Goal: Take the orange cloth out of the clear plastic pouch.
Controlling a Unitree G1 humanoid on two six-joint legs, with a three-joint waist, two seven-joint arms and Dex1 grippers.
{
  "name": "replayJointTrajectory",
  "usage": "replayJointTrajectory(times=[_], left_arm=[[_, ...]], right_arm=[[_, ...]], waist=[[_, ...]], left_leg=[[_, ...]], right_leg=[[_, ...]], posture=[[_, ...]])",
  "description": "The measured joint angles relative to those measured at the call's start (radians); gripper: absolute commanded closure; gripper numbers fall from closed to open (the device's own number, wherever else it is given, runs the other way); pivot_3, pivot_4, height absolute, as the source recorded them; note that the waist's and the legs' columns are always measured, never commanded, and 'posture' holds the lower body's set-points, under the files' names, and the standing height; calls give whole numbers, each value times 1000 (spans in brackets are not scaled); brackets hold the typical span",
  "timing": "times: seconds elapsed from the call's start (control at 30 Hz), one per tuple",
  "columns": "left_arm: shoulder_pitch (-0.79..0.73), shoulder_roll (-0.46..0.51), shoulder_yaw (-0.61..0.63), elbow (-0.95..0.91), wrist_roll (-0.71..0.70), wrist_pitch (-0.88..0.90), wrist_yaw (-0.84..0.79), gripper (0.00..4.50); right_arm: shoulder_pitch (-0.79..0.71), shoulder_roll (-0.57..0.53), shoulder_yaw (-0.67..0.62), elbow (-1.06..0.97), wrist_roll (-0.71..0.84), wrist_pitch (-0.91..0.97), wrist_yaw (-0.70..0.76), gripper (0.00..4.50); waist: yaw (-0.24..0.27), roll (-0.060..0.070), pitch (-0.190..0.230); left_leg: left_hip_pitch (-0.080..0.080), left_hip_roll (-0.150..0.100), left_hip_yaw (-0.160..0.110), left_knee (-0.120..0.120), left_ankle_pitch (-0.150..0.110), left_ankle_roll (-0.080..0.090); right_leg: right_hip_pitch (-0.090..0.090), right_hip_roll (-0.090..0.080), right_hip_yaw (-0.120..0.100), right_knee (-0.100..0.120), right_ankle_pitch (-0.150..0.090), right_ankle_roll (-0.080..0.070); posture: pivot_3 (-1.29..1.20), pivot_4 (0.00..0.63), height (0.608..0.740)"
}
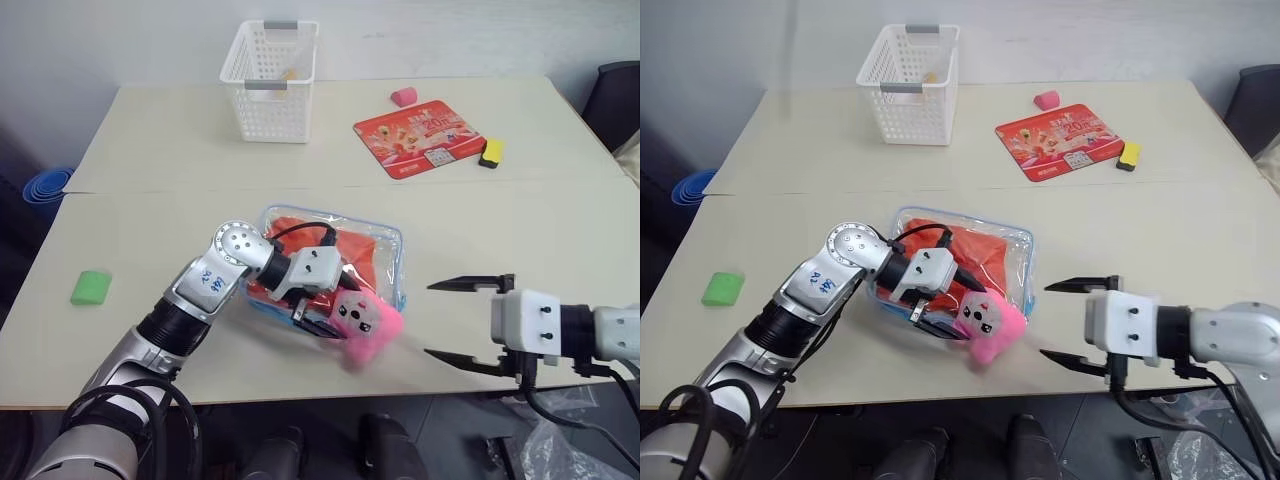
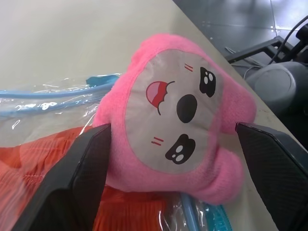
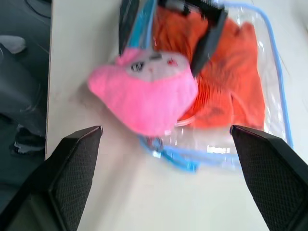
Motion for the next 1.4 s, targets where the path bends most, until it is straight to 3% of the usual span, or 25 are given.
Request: replayJointTrajectory(times=[0.13,0.37,0.4,0.7,0.83,1.17,1.4], left_arm=[[24,10,8,-49,-28,27,-43,2009],[74,66,23,-155,-55,60,-77,4326],[84,77,22,-170,-58,61,-88,4478],[119,163,10,-242,-31,49,-136,4478],[122,159,10,-245,-24,48,-123,4500],[149,158,11,-268,-14,48,-85,4500],[160,159,18,-268,-11,51,-58,4500]], right_arm=[[26,0,9,70,-88,-83,-12,0],[-30,26,130,115,-152,-179,-34,0],[-45,27,147,127,-161,-195,-38,0],[-262,73,362,335,-343,-436,-66,0],[-343,111,425,418,-375,-498,-75,889],[-380,119,462,479,-379,-568,-59,4407],[-390,119,463,494,-375,-587,-53,4458]], waist=[[-6,0,0],[-9,0,0],[-9,0,0],[-7,0,0],[-9,0,0],[-9,0,0],[-9,0,0]], left_leg=[[1,0,1,0,0,0],[1,0,1,0,0,0],[1,0,1,0,0,0],[1,0,0,0,0,0],[0,0,1,0,0,0],[0,0,0,0,0,0],[1,0,1,0,0,0]], right_leg=[[0,0,0,1,0,0],[0,0,0,1,0,0],[0,0,0,1,0,0],[0,0,0,0,0,0],[0,0,0,0,0,0],[0,1,0,0,0,0],[0,1,0,0,0,0]], posture=[[0,150,740],[0,150,740],[0,150,740],[0,150,740],[0,150,740],[0,150,740],[0,150,740]])
